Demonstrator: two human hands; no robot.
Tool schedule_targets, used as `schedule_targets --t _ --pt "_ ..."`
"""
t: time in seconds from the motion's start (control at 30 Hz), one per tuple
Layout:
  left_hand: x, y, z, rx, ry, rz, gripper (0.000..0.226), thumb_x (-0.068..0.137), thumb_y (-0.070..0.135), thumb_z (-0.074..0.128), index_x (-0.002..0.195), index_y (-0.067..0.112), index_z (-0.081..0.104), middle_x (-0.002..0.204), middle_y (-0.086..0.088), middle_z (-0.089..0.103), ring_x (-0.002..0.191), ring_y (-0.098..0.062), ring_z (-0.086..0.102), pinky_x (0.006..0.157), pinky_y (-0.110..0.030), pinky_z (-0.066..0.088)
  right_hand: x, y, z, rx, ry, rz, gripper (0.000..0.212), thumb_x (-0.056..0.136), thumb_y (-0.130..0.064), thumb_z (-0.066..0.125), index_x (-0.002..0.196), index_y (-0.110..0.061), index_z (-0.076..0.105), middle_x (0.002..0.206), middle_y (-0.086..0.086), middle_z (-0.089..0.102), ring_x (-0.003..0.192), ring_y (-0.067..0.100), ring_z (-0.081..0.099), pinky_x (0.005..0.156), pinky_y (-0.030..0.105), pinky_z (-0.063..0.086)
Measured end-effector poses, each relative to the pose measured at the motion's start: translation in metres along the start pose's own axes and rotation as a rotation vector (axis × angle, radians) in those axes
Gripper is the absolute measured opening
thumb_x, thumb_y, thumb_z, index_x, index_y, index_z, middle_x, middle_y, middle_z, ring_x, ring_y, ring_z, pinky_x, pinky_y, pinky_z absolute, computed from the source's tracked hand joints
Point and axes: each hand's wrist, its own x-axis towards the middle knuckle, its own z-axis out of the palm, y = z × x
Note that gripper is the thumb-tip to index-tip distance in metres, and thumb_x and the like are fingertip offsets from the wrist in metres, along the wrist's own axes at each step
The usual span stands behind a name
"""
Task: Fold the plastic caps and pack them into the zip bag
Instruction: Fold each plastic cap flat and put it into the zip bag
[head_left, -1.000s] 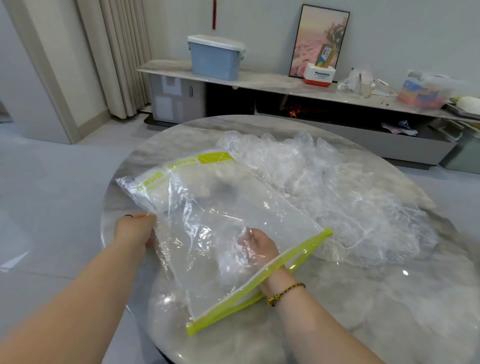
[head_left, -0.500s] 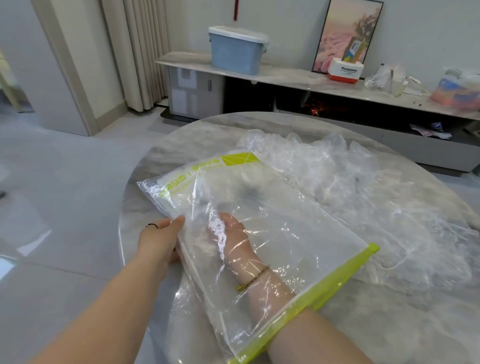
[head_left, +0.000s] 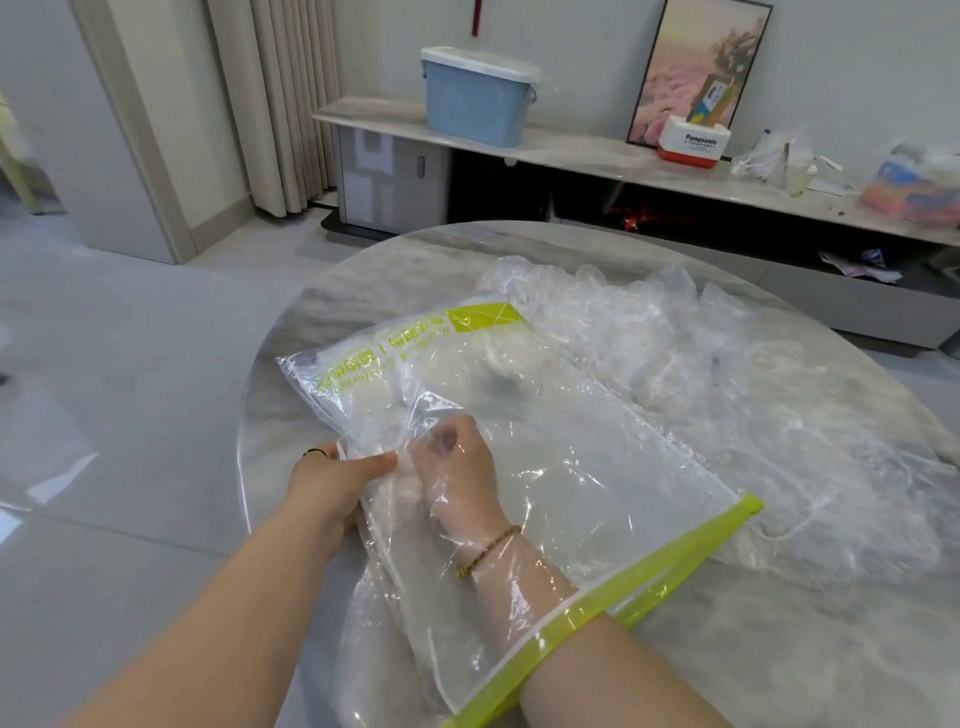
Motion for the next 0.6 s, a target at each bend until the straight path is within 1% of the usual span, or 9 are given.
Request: schedule_targets --t 0.07,0.13,0.2,0.27,0.3,0.33,0.43,0.5,0.6 --pt "0.003 -0.001 0.002 0.027 0.054 0.028 0.013 0.079 -0.004 0.067 0.084 0.002 0.056 0.074 -0.014 0.06 0.057 -0.023 0.056 0.05 -0.027 0.049 -0.011 -0.006 -0.01 -0.013 -0.053 -0.025 0.023 0.082 0.012 0.05 0.088 -0.009 0.045 0.067 -0.007 0.046 0.049 -0.011 0.048 0.052 0.003 0.035" --pt "0.004 -0.001 0.005 0.05 0.108 0.076 0.016 0.078 -0.003 0.067 0.076 0.004 0.053 0.073 -0.013 0.058 0.057 -0.022 0.054 0.053 -0.028 0.043 -0.023 -0.001 -0.019 -0.027 -0.093 -0.027 0.02 0.087 0.004 0.053 0.083 -0.015 0.05 0.07 -0.008 0.053 0.061 -0.002 0.053 0.06 0.009 0.04" --pt "0.004 0.0 0.009 0.066 0.169 0.119 0.018 0.079 0.0 0.068 0.089 0.003 0.055 0.084 -0.013 0.06 0.065 -0.027 0.056 0.06 -0.029 0.043 -0.037 0.009 -0.032 -0.103 -0.045 -0.085 0.021 0.085 0.001 0.058 0.079 -0.019 0.057 0.065 -0.015 0.06 0.062 0.0 0.056 0.064 0.014 0.043" --pt "0.005 0.002 0.012 0.101 0.252 0.149 0.043 0.079 0.003 0.07 0.117 0.003 0.052 0.105 -0.01 0.058 0.09 -0.033 0.059 0.074 -0.033 0.045 -0.054 0.017 -0.047 -0.172 -0.055 -0.1 0.012 0.085 -0.009 0.059 0.094 -0.015 0.064 0.079 -0.018 0.063 0.065 -0.007 0.055 0.07 0.009 0.044" --pt "0.005 0.002 0.014 0.11 0.272 0.163 0.053 0.078 0.004 0.07 0.126 0.002 0.047 0.115 -0.011 0.058 0.099 -0.034 0.058 0.08 -0.035 0.046 -0.062 0.018 -0.057 -0.183 -0.078 -0.08 0.016 0.085 -0.012 0.059 0.1 -0.015 0.063 0.089 -0.011 0.063 0.07 -0.006 0.054 0.071 0.008 0.043" --pt "0.004 0.003 0.015 0.117 0.286 0.18 0.059 0.078 0.004 0.07 0.13 0.002 0.043 0.12 -0.013 0.057 0.104 -0.034 0.058 0.083 -0.035 0.045 -0.07 0.018 -0.069 -0.163 -0.105 -0.064 0.017 0.087 -0.009 0.058 0.101 -0.017 0.062 0.094 -0.004 0.063 0.074 0.001 0.054 0.071 0.007 0.042" --pt "-0.002 0.005 0.02 0.193 0.311 0.245 0.067 0.082 0.006 0.066 0.14 0.005 0.032 0.132 -0.014 0.048 0.114 -0.032 0.051 0.084 -0.032 0.039 -0.093 0.022 -0.102 -0.244 -0.116 -0.011 0.031 0.087 0.001 0.053 0.087 -0.029 0.058 0.088 -0.012 0.06 0.079 0.004 0.056 0.075 0.009 0.042" --pt "-0.009 0.007 0.02 0.353 0.339 0.34 0.072 0.085 0.013 0.063 0.145 0.01 0.024 0.145 -0.01 0.034 0.129 -0.029 0.037 0.097 -0.035 0.035 -0.102 0.023 -0.12 -0.363 -0.109 0.004 0.024 0.088 -0.003 0.053 0.092 -0.026 0.063 0.09 -0.006 0.064 0.088 0.011 0.06 0.082 0.016 0.044" --pt "-0.028 0.01 0.025 0.676 0.348 0.545 0.072 0.086 0.023 0.062 0.146 0.013 0.023 0.153 -0.009 0.016 0.139 -0.027 0.018 0.111 -0.038 0.02 -0.108 0.025 -0.15 -0.449 -0.006 -0.011 0.016 0.088 -0.011 0.056 0.08 -0.022 0.062 0.075 -0.013 0.061 0.073 -0.002 0.059 0.068 0.006 0.042"
